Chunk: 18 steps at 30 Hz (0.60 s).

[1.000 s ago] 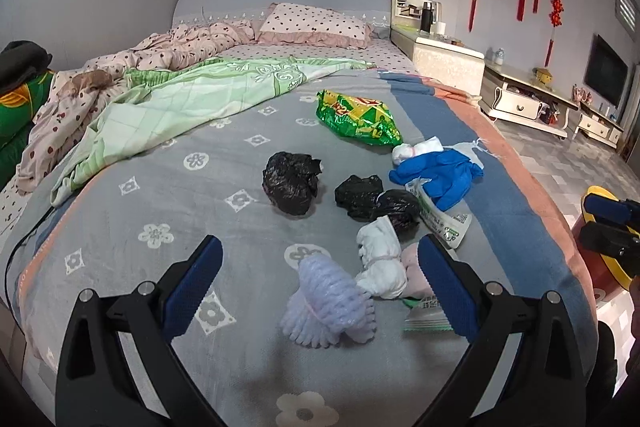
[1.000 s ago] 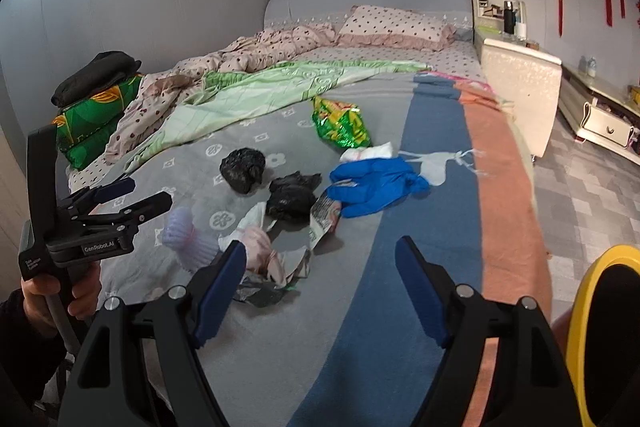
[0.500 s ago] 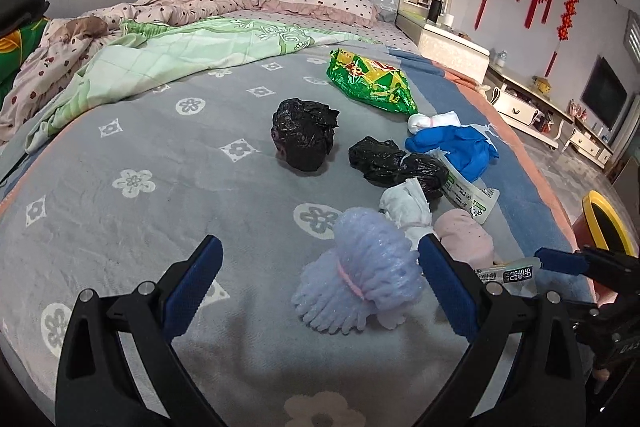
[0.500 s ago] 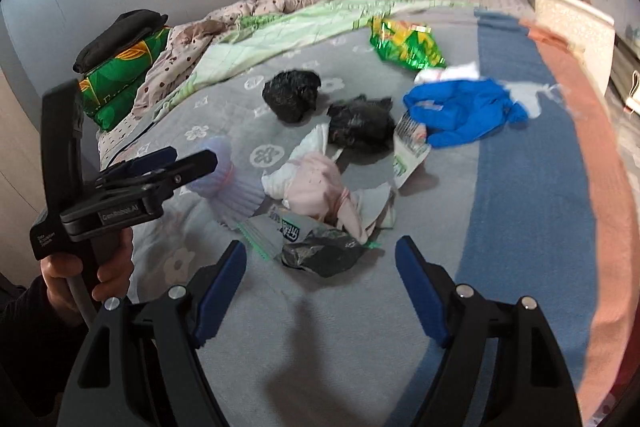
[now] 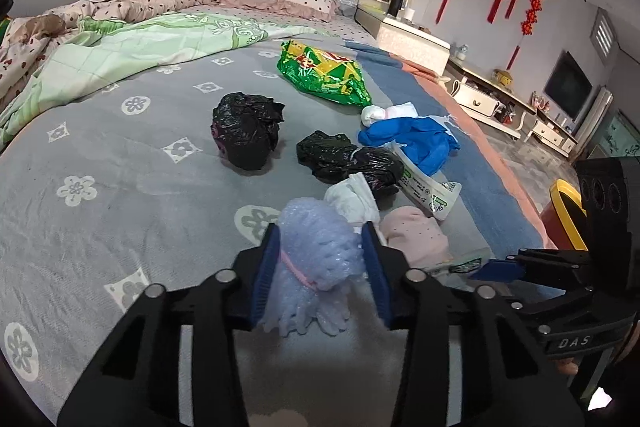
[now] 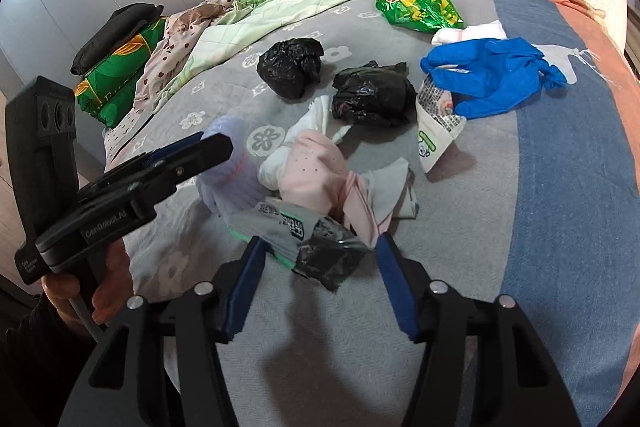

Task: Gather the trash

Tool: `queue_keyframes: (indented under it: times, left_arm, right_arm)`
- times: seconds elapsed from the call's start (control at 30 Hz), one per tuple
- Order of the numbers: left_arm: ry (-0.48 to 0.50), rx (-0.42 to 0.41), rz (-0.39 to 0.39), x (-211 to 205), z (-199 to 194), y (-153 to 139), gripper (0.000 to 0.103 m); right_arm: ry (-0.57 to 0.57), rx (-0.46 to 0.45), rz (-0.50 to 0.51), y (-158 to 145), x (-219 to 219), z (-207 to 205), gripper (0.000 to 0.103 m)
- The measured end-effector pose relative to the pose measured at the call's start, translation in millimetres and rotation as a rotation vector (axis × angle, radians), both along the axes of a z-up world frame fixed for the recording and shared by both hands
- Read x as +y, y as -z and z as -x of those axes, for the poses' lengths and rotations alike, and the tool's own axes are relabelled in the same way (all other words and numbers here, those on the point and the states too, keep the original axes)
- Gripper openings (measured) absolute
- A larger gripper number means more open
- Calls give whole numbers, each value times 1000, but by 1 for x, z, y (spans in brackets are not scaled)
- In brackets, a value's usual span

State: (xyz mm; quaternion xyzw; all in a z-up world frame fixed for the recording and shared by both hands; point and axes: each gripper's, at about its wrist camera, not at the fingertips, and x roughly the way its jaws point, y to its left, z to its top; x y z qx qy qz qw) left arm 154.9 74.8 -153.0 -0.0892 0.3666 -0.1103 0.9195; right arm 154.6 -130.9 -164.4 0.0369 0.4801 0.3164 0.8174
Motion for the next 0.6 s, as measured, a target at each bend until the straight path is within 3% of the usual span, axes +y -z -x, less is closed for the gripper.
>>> queue_keyframes:
  times: [0.07, 0.1, 0.13, 0.23, 0.6]
  left_arm:
    - [8, -14, -29, -7, -1, 0, 35]
    - [7, -17, -34, -8, -1, 1, 33]
    - [2, -19, -31, -8, -1, 1, 32]
    - [0, -18, -20, -5, -1, -1, 30]
    - [-30, -40, -15, 10, 9, -17, 29]
  right_arm:
    - [-4, 19, -9, 3, 0, -1, 37]
    - [-1, 27, -2, 5, 0, -2, 14]
    - [4, 36, 20, 9, 2, -2, 1]
    - [10, 59, 12, 15, 0, -2, 1]
    - [36, -33, -1, -5, -13, 6, 0]
